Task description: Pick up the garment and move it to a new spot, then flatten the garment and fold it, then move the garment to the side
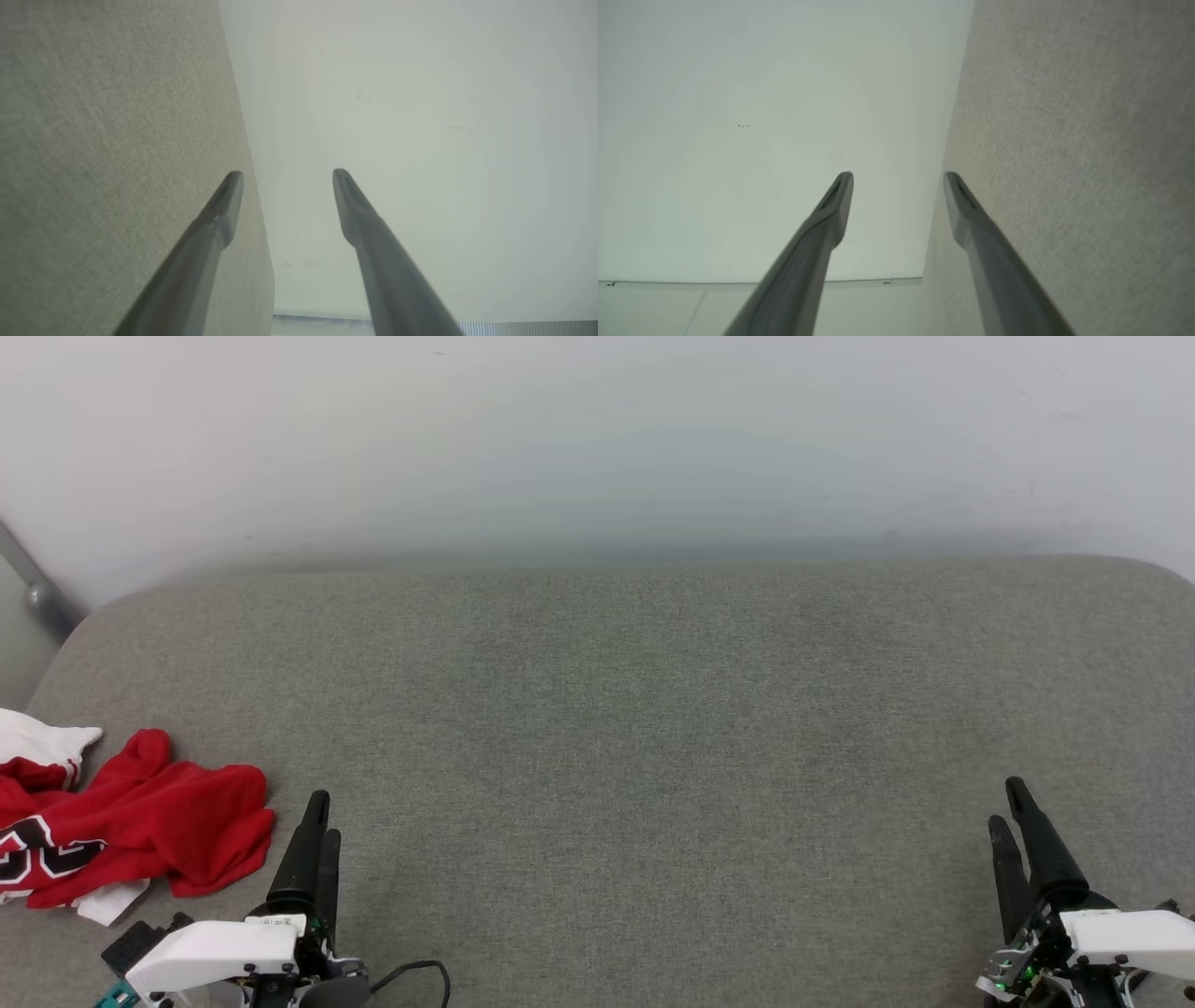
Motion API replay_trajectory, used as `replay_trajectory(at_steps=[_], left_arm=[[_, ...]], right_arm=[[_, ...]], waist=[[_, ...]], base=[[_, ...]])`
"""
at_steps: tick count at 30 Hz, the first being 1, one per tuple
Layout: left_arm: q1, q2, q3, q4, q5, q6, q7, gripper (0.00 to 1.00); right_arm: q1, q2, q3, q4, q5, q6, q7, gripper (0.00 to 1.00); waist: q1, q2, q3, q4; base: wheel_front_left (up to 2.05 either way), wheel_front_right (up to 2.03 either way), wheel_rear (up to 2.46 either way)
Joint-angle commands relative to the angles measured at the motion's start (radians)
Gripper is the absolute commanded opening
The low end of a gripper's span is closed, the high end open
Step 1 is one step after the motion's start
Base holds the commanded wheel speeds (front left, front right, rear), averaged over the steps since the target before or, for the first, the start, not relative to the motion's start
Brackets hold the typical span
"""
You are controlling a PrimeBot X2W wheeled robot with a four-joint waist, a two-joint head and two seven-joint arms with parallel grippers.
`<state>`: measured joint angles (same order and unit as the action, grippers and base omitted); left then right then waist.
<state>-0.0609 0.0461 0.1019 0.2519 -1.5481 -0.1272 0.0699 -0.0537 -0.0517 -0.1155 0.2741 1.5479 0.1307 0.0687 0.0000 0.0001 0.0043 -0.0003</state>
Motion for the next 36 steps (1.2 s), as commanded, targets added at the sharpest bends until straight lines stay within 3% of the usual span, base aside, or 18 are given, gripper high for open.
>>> replay_trajectory(at_steps=[1,15,27,36], left_arm=[[-0.01,0.002,0.002,-0.03,0.041,0.006,-0.011,1.0],[0.005,0.002,-0.046,-0.125,0.359,0.1,-0.073,1.0],[0.019,0.007,-0.108,-0.148,0.635,0.143,-0.119,1.0],[0.024,0.024,-0.159,-0.153,0.783,0.182,-0.15,1.0]], right_arm=[[-0.004,0.0,-0.005,-0.028,-0.038,0.0,-0.011,1.0],[0.028,0.0,0.007,-0.131,-0.376,0.0,-0.072,1.0],[0.06,0.001,0.054,-0.189,-0.688,0.0,-0.119,1.0],[0.083,0.001,0.077,-0.218,-0.86,0.0,-0.149,1.0]], waist=[[0.0,-0.0001,0.0,0.0],[0.0,-0.0001,0.003,0.001],[0.0,-0.0001,0.005,0.003],[0.0,-0.0001,0.006,0.004]], base=[[0.0,0.0,0.0],[0.0,0.0,0.0],[0.0,0.0,0.0],[0.0,0.0,0.0]])
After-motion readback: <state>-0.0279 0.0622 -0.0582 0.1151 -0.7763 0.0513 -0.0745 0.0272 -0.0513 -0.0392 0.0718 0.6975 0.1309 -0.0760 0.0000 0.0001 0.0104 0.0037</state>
